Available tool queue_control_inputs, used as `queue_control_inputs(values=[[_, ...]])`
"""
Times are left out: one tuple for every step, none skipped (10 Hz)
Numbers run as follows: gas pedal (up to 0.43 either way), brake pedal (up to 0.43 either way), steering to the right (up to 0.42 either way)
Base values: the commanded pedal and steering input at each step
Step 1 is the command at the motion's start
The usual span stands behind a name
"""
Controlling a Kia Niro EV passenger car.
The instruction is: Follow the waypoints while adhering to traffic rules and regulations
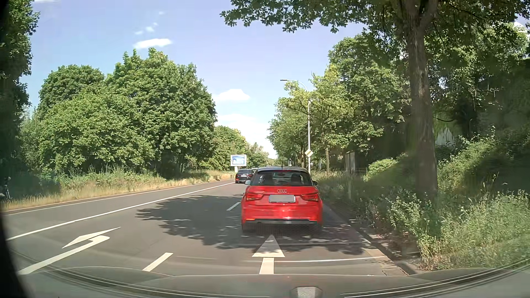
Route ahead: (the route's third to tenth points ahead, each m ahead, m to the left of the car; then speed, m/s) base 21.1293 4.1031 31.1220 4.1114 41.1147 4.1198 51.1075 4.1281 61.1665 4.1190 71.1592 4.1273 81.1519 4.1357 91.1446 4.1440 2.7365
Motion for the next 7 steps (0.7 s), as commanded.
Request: queue_control_inputs(values=[[0.000,0.043,0.003],[0.000,0.043,0.002],[0.000,0.043,0.000],[0.000,0.043,0.000],[0.000,0.043,0.000],[0.000,0.043,0.000],[0.000,0.043,-0.001]])
